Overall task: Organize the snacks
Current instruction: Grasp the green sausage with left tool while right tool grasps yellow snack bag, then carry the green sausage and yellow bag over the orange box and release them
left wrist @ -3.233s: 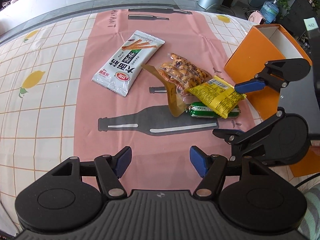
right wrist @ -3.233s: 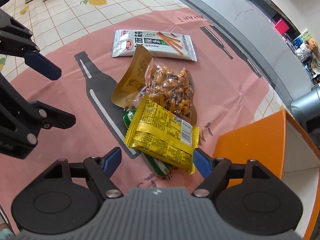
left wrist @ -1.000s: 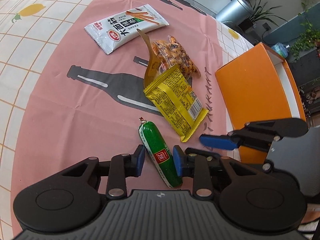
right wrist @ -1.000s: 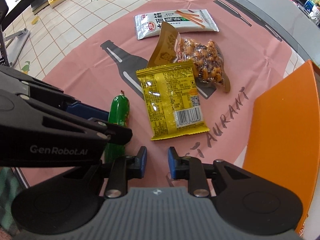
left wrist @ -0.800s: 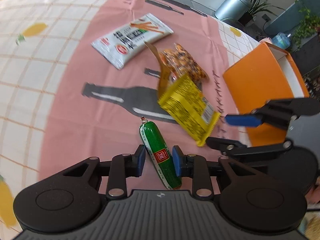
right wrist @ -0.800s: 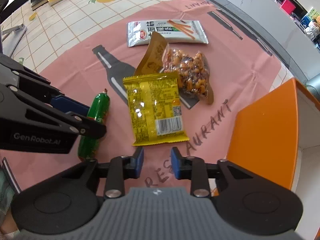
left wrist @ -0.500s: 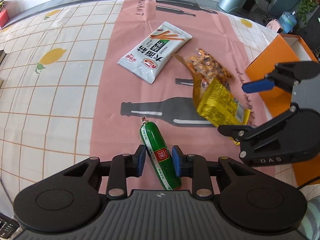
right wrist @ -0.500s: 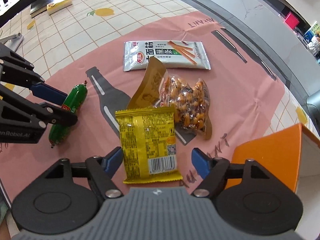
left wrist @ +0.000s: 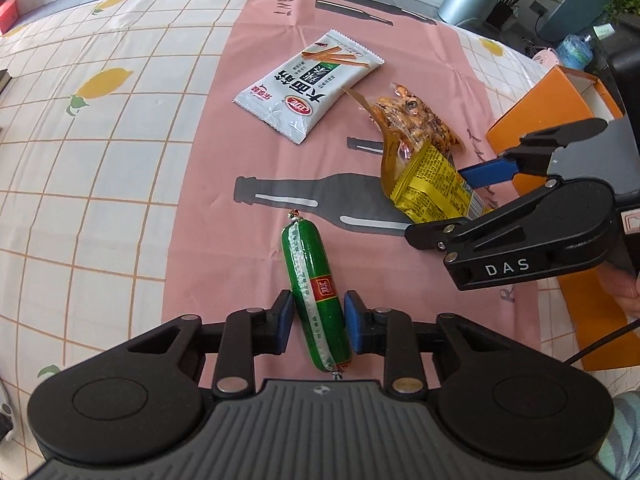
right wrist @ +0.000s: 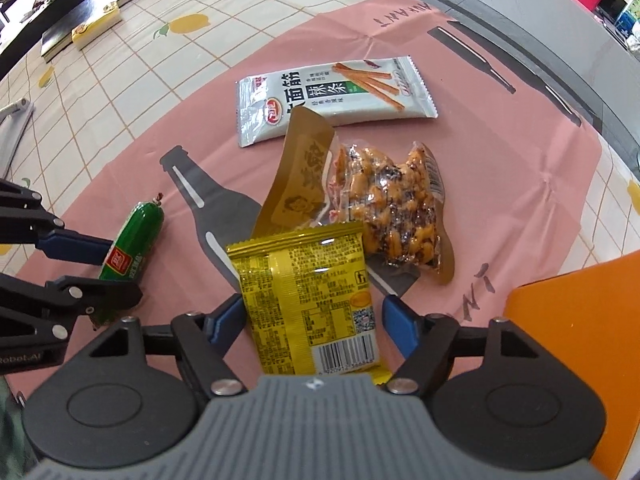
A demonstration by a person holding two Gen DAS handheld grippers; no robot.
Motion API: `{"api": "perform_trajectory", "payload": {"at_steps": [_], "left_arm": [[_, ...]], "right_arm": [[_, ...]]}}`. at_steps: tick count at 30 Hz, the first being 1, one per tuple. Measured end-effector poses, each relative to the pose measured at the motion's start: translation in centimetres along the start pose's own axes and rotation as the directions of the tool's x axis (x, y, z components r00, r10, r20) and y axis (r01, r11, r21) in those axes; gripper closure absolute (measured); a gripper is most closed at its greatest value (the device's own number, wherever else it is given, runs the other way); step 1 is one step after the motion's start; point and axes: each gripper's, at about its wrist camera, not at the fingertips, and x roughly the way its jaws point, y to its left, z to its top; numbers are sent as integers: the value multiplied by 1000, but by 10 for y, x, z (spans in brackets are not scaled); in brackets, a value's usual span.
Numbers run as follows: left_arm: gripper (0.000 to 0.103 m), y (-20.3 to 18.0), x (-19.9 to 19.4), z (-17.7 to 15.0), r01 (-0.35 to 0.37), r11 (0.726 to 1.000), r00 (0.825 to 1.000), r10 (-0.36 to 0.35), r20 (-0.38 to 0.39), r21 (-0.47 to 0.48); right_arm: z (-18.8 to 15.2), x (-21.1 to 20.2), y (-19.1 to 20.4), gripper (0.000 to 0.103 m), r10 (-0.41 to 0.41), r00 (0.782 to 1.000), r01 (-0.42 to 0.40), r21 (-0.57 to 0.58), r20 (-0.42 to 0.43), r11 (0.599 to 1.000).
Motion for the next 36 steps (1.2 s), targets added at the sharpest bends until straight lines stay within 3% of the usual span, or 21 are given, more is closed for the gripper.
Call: {"api": "perform_trajectory", "payload": {"at_steps": [2, 5, 16, 36], "left_arm": [[74, 0, 0, -1, 1, 1000, 1000, -1, 5, 1], [74, 0, -1, -2, 0, 1000, 1000, 0, 13, -2], [76, -5, -11, -10, 3, 1000, 1000, -4, 12, 13], [78, -55, -68, -23, 25, 996, 995, -34, 98, 91]], "right_arm": [[-2, -3, 2, 46, -3, 1000, 3, 5, -1, 1000], [-3, -5, 7, 51, -13, 1000, 14, 21, -26, 1000], [-18, -21, 29, 52, -66, 994, 62, -52, -92, 997], [-51, -96, 49, 52, -86, 996, 83, -99, -31, 992]]}}
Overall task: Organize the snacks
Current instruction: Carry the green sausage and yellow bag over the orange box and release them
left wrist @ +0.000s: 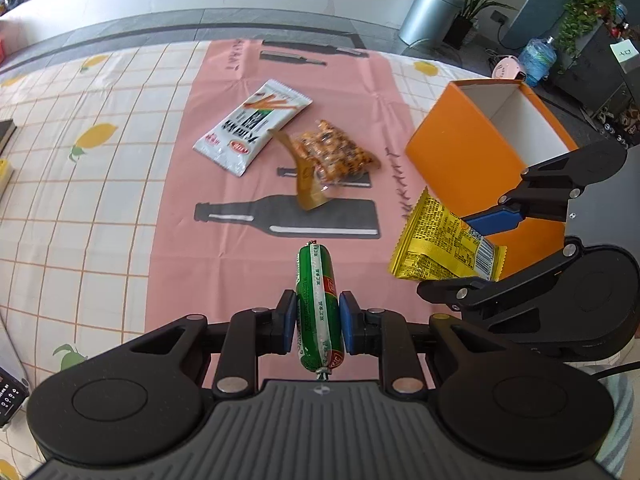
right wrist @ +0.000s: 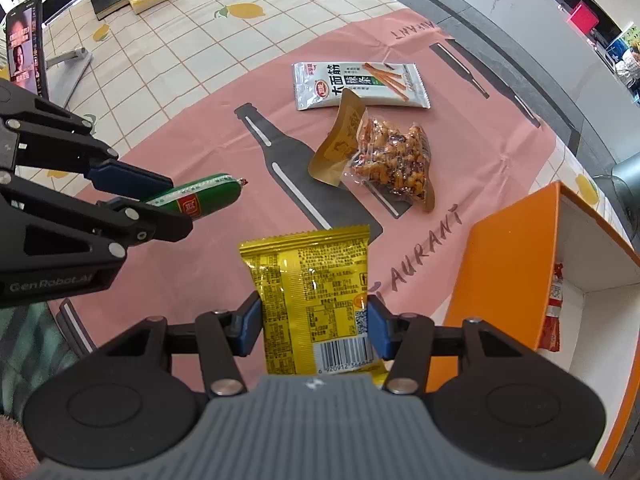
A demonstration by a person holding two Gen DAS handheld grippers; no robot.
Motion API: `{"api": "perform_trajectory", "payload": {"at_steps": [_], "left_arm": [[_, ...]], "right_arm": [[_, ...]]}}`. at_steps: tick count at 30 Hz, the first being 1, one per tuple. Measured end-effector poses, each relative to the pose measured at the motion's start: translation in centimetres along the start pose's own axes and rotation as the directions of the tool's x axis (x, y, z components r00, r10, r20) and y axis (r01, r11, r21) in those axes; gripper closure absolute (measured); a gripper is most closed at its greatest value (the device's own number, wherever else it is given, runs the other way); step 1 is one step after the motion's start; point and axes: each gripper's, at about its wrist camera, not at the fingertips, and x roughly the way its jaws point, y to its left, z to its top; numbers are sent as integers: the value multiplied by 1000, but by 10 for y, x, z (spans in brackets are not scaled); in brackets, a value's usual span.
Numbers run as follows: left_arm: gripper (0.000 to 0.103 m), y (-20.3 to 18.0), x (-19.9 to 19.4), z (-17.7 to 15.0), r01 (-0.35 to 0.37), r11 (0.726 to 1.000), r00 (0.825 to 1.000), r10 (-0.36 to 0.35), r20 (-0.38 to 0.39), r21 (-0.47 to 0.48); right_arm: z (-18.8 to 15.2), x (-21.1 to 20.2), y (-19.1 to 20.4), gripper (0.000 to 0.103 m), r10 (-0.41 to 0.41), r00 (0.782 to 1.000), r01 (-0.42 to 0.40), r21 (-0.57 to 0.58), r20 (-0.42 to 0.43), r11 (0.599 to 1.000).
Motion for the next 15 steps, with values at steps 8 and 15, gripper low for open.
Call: {"api": "perform_trajectory", "payload": {"at_steps": [8, 15], "left_arm": [[78, -43, -27, 14, 15, 998, 998, -19, 52, 68], [78, -83, -32, 33, 50, 989, 996, -59, 61, 142]], "right_arm": [[-21, -48, -12, 52, -38, 997, 39, -5, 72, 999], [-47, -75, -37, 52, -89, 992, 89, 0, 95, 996]]}}
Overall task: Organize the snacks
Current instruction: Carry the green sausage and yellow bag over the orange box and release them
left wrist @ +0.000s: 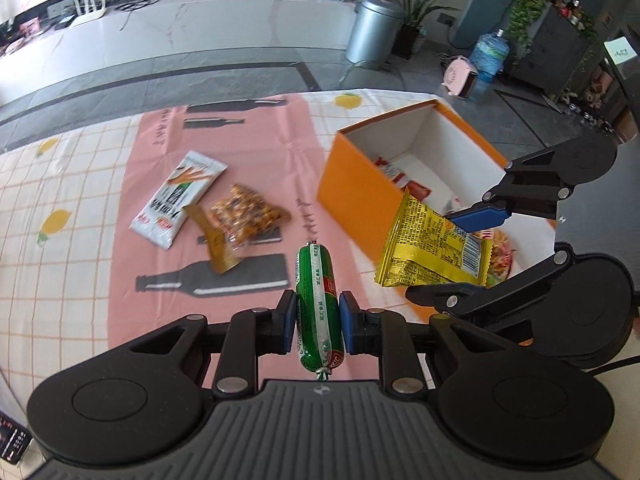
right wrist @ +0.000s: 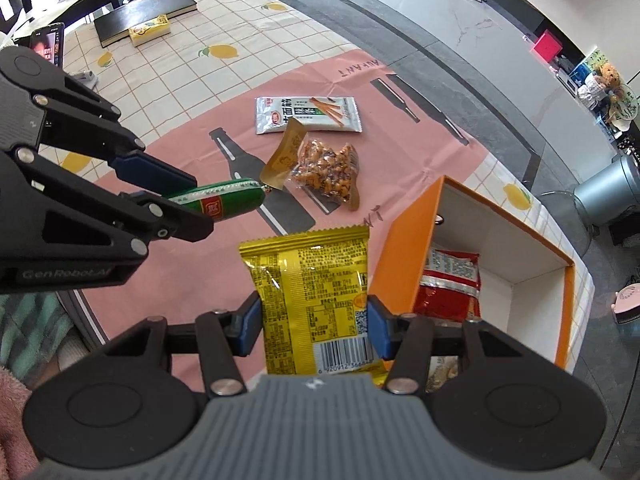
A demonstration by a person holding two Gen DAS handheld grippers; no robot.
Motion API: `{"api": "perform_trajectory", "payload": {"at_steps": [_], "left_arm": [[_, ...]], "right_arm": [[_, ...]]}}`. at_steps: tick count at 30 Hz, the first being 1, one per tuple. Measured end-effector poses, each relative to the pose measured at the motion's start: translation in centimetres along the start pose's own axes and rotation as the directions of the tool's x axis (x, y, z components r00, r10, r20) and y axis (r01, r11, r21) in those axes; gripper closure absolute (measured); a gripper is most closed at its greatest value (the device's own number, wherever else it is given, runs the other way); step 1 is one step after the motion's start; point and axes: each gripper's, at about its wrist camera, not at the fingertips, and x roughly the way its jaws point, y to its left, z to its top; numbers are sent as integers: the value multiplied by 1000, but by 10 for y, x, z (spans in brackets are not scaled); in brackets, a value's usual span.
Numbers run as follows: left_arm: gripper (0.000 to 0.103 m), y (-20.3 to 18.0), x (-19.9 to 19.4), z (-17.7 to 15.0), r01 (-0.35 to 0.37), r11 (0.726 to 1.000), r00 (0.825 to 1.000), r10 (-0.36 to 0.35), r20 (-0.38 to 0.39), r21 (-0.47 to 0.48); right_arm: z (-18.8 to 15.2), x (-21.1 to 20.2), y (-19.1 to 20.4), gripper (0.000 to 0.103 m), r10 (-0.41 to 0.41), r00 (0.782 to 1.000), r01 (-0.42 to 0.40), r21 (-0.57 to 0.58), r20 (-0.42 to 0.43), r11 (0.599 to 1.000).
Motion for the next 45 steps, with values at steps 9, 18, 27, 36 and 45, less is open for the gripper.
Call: {"api": "perform_trajectory", "payload": {"at_steps": [9, 18, 27, 36, 45], "left_arm": [[78, -51, 19, 43, 43, 991, 999, -43, -2, 123], [78, -103, 64, 80, 94, 966, 996, -89, -33, 239], [78, -113, 133, 89, 138, 952, 983, -98, -155, 272], [78, -105, 170, 93, 156, 949, 968, -90, -235, 275], [78, -116, 185, 94, 168, 921, 956, -65, -286, 351]], "right_arm": [[-37, -7, -57, 52, -64, 997, 66, 48, -31, 997], [-67, 13, -114, 52, -82, 994, 90, 120, -74, 989], [-87, 56, -141, 52, -50, 997, 57, 115, -67, 992], [-94, 91, -159, 52, 4, 998, 7, 165, -61, 986], [-92, 103, -160, 51, 33, 997, -23, 146, -68, 989]]}}
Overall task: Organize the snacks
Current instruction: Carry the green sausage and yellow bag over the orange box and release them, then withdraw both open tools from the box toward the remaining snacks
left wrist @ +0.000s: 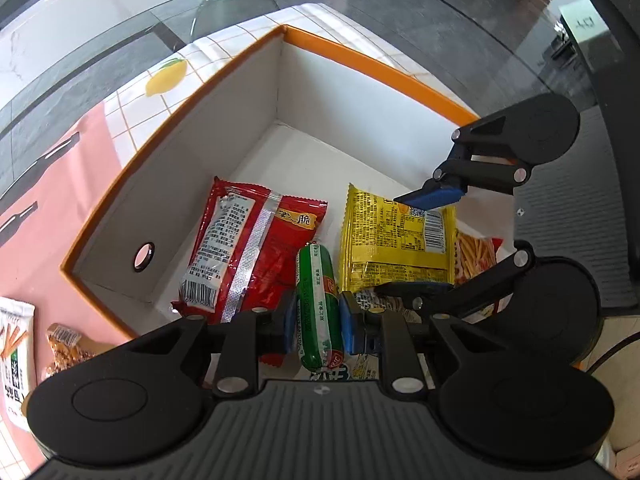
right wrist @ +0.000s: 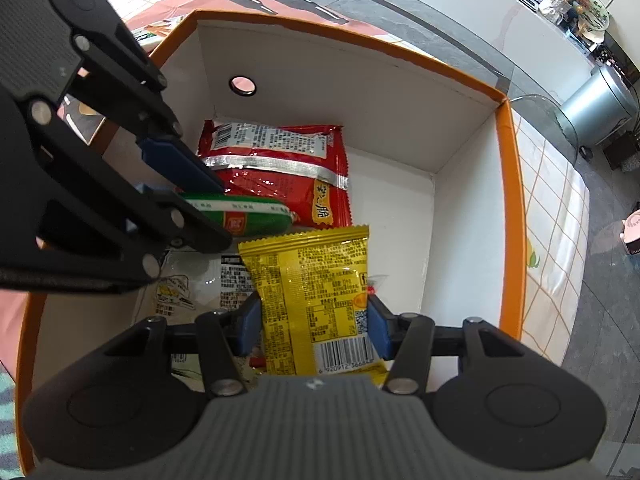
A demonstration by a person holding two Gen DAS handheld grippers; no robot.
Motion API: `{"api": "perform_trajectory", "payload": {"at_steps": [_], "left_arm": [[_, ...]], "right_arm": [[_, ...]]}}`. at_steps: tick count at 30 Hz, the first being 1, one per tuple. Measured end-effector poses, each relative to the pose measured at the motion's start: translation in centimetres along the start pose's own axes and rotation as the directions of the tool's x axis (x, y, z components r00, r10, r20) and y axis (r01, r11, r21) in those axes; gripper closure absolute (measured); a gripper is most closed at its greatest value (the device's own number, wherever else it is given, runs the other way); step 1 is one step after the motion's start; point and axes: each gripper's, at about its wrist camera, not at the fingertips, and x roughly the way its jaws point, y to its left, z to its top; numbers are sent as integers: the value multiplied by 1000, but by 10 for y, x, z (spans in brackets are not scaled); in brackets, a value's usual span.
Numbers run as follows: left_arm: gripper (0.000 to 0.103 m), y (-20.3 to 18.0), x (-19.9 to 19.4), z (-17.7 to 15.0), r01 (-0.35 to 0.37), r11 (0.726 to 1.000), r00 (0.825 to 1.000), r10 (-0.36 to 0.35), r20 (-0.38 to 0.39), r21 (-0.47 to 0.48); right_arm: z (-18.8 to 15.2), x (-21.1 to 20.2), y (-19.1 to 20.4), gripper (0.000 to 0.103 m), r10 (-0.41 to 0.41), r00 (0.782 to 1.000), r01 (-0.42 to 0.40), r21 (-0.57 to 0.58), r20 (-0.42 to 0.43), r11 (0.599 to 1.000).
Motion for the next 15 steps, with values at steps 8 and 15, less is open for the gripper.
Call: {"api": "perform_trajectory", "payload": {"at_steps": [8, 15], "left_arm": [[78, -6, 9, 4, -32, 998, 999, 33, -21, 57], [77, -7, 10, -1, -64, 994, 997, 68, -37, 88]], "right_arm": [[5, 6, -1, 50, -3, 1000, 3, -2, -20, 1000], [11, 8, 3, 43, -12, 1000, 12, -1, -24, 1000]]}}
